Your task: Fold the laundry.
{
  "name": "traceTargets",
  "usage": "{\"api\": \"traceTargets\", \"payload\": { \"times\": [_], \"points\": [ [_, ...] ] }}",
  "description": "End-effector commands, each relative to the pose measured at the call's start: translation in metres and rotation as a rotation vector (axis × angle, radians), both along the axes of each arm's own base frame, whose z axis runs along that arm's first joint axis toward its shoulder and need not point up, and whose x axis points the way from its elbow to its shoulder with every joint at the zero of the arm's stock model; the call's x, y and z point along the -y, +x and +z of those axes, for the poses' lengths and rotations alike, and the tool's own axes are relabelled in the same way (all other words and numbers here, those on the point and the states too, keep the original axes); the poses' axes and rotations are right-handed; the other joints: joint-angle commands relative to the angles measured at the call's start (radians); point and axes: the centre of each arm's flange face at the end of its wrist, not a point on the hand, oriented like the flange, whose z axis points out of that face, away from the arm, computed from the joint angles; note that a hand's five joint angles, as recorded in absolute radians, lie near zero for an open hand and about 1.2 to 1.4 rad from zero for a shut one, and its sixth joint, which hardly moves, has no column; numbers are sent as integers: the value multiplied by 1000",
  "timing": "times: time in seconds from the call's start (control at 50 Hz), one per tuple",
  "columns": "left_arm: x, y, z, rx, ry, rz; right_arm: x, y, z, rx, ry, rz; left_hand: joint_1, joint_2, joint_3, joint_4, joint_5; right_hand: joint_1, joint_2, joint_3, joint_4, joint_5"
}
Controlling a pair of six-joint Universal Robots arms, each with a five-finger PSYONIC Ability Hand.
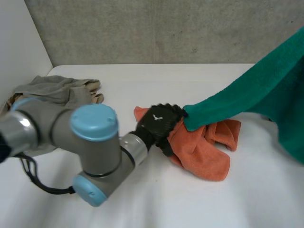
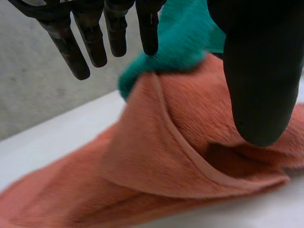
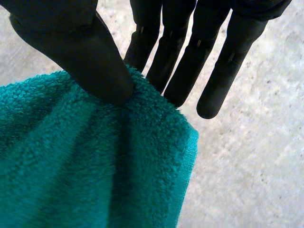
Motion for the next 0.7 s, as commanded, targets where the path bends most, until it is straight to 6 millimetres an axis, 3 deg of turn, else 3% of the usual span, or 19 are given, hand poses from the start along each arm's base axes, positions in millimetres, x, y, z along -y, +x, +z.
{"api": "traceTargets", "payload": {
  "times": [0.02,0.04,0.1,0.16,0.22,0.24,0.3,0.32,0.48,0.64,0.7],
  "points": [
    [1,-26,-31,43,30,-34,3,1,-18,2,38,14,234,260,259,259,271,281,218,206,197,239],
    [5,-29,-34,53,20,-27,3,1,-19,2,41,14,557,584,582,583,595,281,218,206,197,239],
    [14,-30,-30,61,-19,22,3,2,-25,-3,48,17,1096,1122,1121,1122,1133,281,218,206,197,239],
    [28,-21,-12,70,-90,157,3,3,-29,-15,58,17,1098,1124,1123,1123,1135,281,218,206,197,239],
    [44,-4,27,38,-171,320,2,4,-32,-29,64,16,1098,1124,1123,1123,1135,281,218,206,197,239],
    [54,10,51,4,-205,402,2,4,-33,-31,67,16,1098,1124,1123,1123,1135,281,218,206,197,239],
    [68,34,82,-37,-259,475,3,5,-35,-41,71,13,1098,1124,1123,1123,1135,281,218,206,197,239],
    [75,51,105,-61,-300,511,3,5,-36,-43,75,13,1098,1124,1123,1123,1135,281,218,206,197,239],
    [113,135,186,-56,-538,668,3,11,-48,-49,112,29,1098,1124,1123,1123,1135,281,218,206,197,239],
    [172,220,224,17,-738,845,-11,50,-73,-62,184,142,1098,1124,1123,1123,1135,281,218,206,197,239],
    [191,238,228,37,-788,906,-22,67,-87,-90,220,190,1098,1124,1123,1123,1135,281,218,206,197,239]
  ]
}}
